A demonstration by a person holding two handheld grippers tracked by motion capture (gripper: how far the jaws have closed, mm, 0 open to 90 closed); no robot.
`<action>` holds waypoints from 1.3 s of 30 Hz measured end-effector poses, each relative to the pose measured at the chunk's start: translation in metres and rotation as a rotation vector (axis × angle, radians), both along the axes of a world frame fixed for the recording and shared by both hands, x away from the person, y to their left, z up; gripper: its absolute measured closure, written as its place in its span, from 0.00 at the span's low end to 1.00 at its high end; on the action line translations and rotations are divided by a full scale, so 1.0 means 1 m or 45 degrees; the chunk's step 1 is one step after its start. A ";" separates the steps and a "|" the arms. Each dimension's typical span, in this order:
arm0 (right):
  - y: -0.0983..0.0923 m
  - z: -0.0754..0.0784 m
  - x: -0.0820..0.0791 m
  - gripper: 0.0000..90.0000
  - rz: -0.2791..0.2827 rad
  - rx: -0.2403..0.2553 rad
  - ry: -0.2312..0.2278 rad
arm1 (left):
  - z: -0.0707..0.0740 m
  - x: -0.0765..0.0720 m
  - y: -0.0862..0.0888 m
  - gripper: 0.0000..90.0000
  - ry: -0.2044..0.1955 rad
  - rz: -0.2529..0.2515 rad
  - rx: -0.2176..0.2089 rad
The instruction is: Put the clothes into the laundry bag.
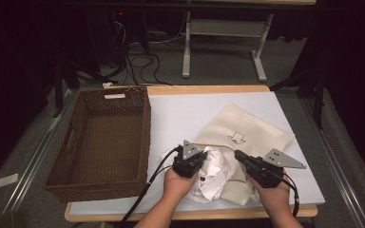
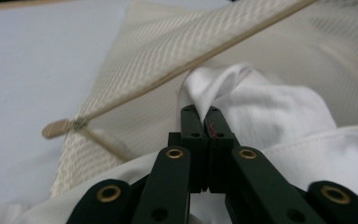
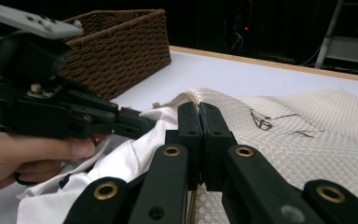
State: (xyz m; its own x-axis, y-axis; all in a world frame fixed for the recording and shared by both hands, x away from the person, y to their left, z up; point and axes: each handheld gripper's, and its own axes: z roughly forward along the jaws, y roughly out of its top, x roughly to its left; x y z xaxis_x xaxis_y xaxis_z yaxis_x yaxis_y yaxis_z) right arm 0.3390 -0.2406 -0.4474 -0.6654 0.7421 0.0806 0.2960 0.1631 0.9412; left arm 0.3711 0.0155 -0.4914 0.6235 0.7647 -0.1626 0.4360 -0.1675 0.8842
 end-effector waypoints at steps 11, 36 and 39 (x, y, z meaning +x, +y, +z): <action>-0.001 -0.001 -0.002 1.00 0.011 0.000 -0.007 | 0.010 -0.011 0.005 0.61 -0.107 0.035 -0.113; 0.001 -0.006 -0.006 0.99 -0.012 -0.027 0.001 | -0.031 -0.068 0.006 0.62 0.043 -0.153 0.032; 0.004 -0.005 -0.008 0.99 -0.004 -0.043 -0.006 | -0.030 -0.067 0.009 0.77 0.033 -0.140 0.024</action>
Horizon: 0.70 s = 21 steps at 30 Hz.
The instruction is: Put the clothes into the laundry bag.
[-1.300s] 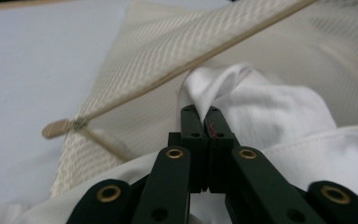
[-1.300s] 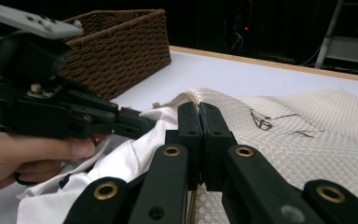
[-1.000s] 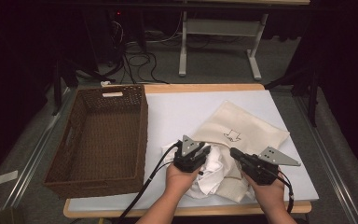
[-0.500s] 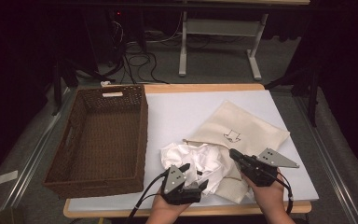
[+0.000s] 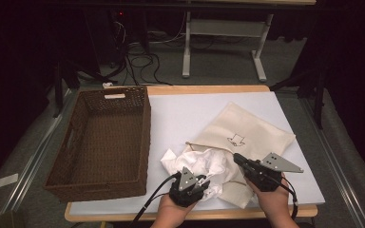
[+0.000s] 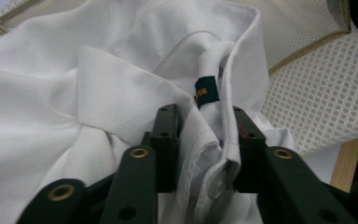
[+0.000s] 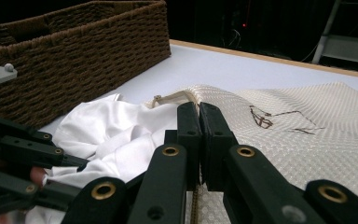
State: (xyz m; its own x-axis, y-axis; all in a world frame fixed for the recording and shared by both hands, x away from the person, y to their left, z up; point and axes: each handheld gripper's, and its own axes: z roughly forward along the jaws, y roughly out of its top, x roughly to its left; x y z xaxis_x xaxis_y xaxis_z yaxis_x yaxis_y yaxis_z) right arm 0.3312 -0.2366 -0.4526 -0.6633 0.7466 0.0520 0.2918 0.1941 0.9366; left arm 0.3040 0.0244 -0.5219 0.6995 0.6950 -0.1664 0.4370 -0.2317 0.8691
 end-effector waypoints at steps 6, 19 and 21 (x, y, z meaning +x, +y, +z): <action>0.000 0.000 0.000 0.99 0.003 0.001 -0.003 | 0.016 0.006 0.013 0.83 -0.035 0.043 -0.069; 0.000 0.009 0.000 0.99 0.002 0.055 -0.041 | 0.039 0.007 -0.004 0.84 -0.101 0.025 -0.118; -0.001 0.011 0.001 0.99 -0.001 0.072 -0.054 | 0.041 0.011 -0.008 0.84 -0.103 0.017 -0.130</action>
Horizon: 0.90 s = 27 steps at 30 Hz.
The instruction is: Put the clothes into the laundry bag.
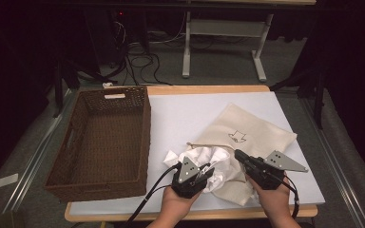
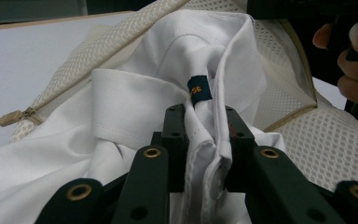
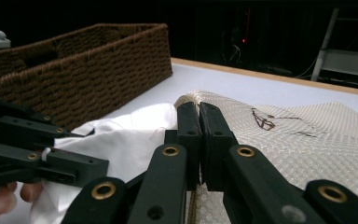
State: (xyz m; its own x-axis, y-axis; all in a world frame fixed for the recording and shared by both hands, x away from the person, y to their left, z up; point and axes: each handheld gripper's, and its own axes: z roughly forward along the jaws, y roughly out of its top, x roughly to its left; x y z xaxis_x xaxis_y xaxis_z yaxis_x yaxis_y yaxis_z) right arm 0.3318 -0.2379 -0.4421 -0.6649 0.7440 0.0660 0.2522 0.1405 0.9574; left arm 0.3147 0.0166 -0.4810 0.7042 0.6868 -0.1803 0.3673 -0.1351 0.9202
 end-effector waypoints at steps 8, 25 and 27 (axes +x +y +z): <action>-0.002 0.003 0.001 0.99 -0.012 0.020 -0.012 | 0.002 0.016 -0.023 0.84 -0.017 -0.022 0.078; -0.002 0.000 -0.002 0.99 0.011 0.003 -0.015 | 0.001 0.026 -0.036 0.58 -0.074 0.024 -0.007; -0.002 0.000 -0.002 0.99 0.012 0.003 -0.013 | 0.005 0.017 -0.029 0.43 -0.114 0.012 0.002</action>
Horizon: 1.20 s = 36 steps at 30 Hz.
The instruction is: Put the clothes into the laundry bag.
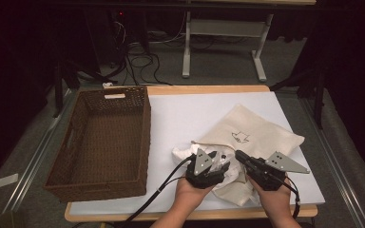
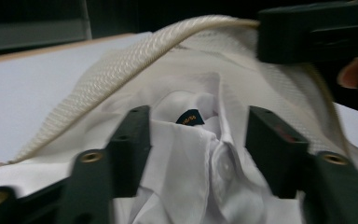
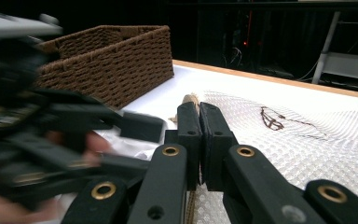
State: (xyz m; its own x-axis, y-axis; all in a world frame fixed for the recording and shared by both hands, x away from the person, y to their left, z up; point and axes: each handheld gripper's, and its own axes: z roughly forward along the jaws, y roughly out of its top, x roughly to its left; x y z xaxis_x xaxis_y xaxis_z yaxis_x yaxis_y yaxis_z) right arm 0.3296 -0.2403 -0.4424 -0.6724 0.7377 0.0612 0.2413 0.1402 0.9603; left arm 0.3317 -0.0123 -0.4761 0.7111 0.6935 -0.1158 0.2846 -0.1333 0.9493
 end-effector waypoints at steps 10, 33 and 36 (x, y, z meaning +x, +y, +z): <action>0.000 0.000 -0.002 0.99 -0.002 -0.004 0.002 | -0.027 -0.029 0.045 0.17 0.066 0.055 0.100; 0.003 -0.004 0.002 0.99 0.013 -0.014 0.026 | -0.043 0.004 0.027 0.89 0.275 0.026 0.199; 0.006 -0.005 0.004 1.00 0.026 -0.029 0.030 | -0.035 0.001 0.037 0.90 0.252 0.057 0.139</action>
